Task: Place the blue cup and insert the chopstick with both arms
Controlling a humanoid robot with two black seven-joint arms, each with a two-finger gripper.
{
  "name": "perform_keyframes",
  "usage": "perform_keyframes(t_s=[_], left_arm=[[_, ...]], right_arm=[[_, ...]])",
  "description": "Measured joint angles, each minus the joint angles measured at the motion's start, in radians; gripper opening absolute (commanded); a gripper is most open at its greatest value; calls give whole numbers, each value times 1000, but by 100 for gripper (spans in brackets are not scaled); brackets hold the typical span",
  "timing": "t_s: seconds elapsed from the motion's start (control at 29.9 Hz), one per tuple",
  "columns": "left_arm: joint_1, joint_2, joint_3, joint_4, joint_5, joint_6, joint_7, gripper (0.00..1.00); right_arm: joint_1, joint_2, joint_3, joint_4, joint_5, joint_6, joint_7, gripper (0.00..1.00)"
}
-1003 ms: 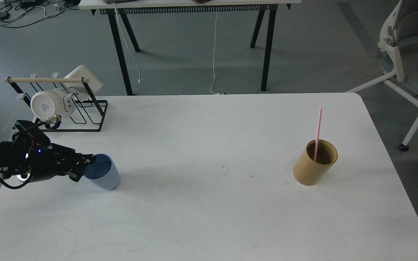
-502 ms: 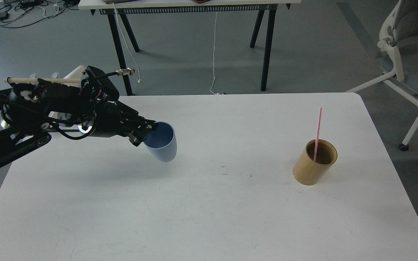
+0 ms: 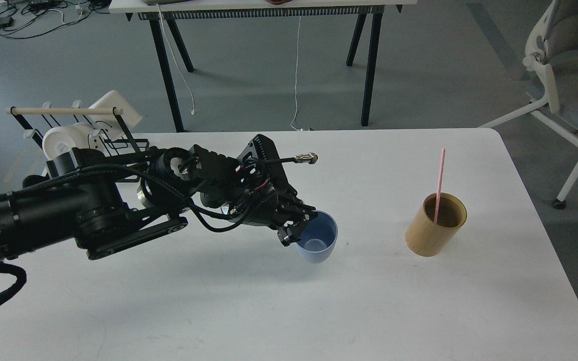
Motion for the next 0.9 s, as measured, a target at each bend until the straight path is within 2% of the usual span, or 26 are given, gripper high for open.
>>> perform_keyframes(t_s=[0.23, 0.47, 0.7, 0.8, 0.9], left_arm=[[36, -99, 6, 71, 0, 0, 13, 3], [75, -132, 7, 145, 0, 0, 14, 4], [73, -131, -5, 166, 0, 0, 8, 13], [71, -127, -5, 162, 0, 0, 6, 20], [70, -122, -9, 156, 0, 0, 3, 21]], right_arm=[[-24, -1, 1, -2, 0, 0, 0, 99], [-26, -5, 2, 0, 0, 0, 0, 99], [-28, -15, 2, 1, 0, 0, 0, 99], [-28, -17, 1, 2, 0, 0, 0, 99], [-28, -17, -1, 3, 0, 0, 0, 99]])
